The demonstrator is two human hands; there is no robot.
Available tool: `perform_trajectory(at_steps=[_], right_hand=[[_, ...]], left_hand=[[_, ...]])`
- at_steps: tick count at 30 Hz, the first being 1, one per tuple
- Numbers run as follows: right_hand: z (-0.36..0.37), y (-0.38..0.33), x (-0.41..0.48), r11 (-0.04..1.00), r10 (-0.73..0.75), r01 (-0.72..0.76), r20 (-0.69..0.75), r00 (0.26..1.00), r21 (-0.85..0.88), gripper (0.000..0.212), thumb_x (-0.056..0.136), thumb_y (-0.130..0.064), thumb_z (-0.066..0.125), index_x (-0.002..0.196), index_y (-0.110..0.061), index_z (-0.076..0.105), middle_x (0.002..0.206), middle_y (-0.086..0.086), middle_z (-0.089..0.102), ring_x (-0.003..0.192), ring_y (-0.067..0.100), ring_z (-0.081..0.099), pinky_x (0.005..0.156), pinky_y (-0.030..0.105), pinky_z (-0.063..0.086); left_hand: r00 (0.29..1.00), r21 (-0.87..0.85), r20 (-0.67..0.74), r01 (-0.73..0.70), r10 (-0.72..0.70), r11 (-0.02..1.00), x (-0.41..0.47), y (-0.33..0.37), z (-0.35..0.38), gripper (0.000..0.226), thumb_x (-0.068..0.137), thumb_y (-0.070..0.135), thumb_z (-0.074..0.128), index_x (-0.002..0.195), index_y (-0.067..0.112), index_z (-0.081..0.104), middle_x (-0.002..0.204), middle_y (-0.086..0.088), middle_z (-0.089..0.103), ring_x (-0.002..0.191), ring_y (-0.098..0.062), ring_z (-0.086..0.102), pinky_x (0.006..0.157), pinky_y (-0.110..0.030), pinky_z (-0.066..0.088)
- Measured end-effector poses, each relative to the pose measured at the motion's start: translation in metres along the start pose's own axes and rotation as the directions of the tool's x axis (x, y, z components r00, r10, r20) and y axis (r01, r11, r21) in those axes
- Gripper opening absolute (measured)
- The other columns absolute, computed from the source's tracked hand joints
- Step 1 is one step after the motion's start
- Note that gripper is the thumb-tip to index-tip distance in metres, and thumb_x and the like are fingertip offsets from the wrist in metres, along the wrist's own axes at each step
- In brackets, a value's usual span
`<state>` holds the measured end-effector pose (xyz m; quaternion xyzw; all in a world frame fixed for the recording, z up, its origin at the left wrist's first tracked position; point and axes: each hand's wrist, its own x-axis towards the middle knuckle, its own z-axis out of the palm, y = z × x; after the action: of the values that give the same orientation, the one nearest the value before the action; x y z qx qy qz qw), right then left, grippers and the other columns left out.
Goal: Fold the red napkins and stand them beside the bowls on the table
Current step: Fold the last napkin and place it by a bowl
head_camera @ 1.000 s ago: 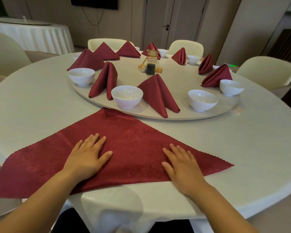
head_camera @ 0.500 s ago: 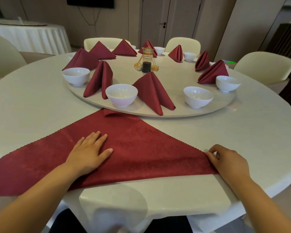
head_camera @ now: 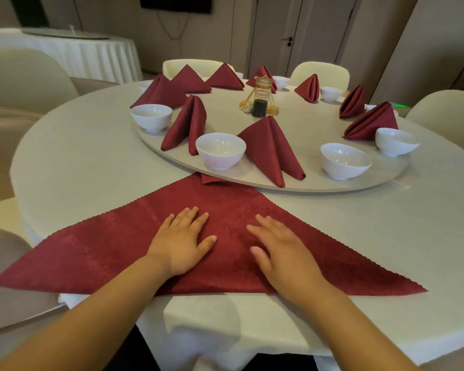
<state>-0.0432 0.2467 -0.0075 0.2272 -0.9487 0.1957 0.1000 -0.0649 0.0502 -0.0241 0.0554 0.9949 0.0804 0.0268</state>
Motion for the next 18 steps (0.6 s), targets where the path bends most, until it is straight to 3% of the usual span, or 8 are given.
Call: perform_trajectory(at_steps=[3,5,8,10,14,17,18], right_hand=[[0.024,-0.019,0.013,0.998,-0.01,0.025,0.243,0.97,-0.06,0.08,0.075,-0.059,0.0,0.145,-0.025,0.02,0.155,-0.002,0.01,0.142,0.011,0.005,0.107,0.019,-0.007],[0.029,-0.018,0.015,0.994,-0.007,0.036,0.277,0.961,-0.099,0.094,0.062,-0.06,-0.012,0.146,-0.027,0.014,0.156,-0.005,0.004,0.142,0.009,-0.001,0.104,0.018,-0.013],[0.03,-0.016,0.016,0.99,-0.001,0.044,0.304,0.953,-0.135,0.101,0.054,-0.057,-0.018,0.146,-0.03,0.01,0.155,-0.007,0.0,0.142,0.007,-0.005,0.101,0.017,-0.016],[0.028,-0.018,0.015,0.988,0.001,0.046,0.306,0.952,-0.145,0.101,0.052,-0.057,-0.019,0.146,-0.031,0.008,0.155,-0.008,-0.002,0.141,0.006,-0.006,0.101,0.016,-0.016],[0.028,-0.018,0.016,0.987,-0.007,0.054,0.297,0.955,-0.149,0.102,0.051,-0.06,-0.02,0.146,-0.032,0.007,0.155,-0.009,-0.003,0.141,0.005,-0.006,0.101,0.015,-0.016],[0.03,-0.016,0.016,0.983,0.003,0.056,0.32,0.947,-0.176,0.126,0.036,-0.078,-0.036,0.145,-0.033,0.007,0.155,-0.009,-0.003,0.141,0.006,-0.005,0.101,0.016,-0.015],[0.03,-0.016,0.017,0.979,0.011,0.058,0.329,0.944,-0.197,0.134,0.029,-0.075,-0.045,0.145,-0.033,0.007,0.155,-0.009,-0.003,0.141,0.006,-0.005,0.101,0.016,-0.015]], left_hand=[[0.998,-0.006,-0.057,-0.04,0.039,0.999,-0.002,-0.002,-0.001,0.074,0.084,0.06,0.0,0.147,0.026,0.013,0.156,0.001,0.004,0.143,-0.011,0.0,0.112,-0.027,-0.007],[0.979,-0.022,-0.17,-0.121,0.116,0.992,-0.01,-0.005,-0.004,0.089,0.074,0.062,-0.007,0.143,0.021,0.032,0.152,-0.003,0.023,0.141,-0.015,0.018,0.11,-0.025,-0.001],[0.918,0.047,-0.226,-0.323,0.325,0.945,-0.036,-0.016,-0.001,0.069,0.096,0.054,0.008,0.117,0.018,0.063,0.124,-0.005,0.061,0.115,-0.02,0.057,0.098,-0.039,0.032],[0.902,0.087,-0.181,-0.383,0.392,0.92,-0.06,-0.029,0.009,0.06,0.096,0.056,0.013,0.118,0.024,0.059,0.121,0.0,0.063,0.113,-0.013,0.057,0.099,-0.029,0.037],[0.905,0.163,-0.162,-0.369,0.394,0.915,-0.094,-0.071,0.01,0.054,0.094,0.06,0.017,0.128,0.026,0.042,0.129,0.001,0.056,0.123,-0.01,0.04,0.107,-0.024,0.018],[0.902,0.269,-0.201,-0.324,0.382,0.907,-0.101,-0.106,0.011,0.056,0.096,0.056,0.02,0.145,0.03,0.02,0.135,-0.001,0.047,0.136,-0.011,0.026,0.111,-0.025,0.011],[0.895,0.313,-0.216,-0.316,0.391,0.896,-0.101,-0.114,0.013,0.058,0.096,0.053,0.023,0.147,0.027,0.011,0.136,0.001,0.044,0.14,-0.01,0.016,0.112,-0.025,0.009]])
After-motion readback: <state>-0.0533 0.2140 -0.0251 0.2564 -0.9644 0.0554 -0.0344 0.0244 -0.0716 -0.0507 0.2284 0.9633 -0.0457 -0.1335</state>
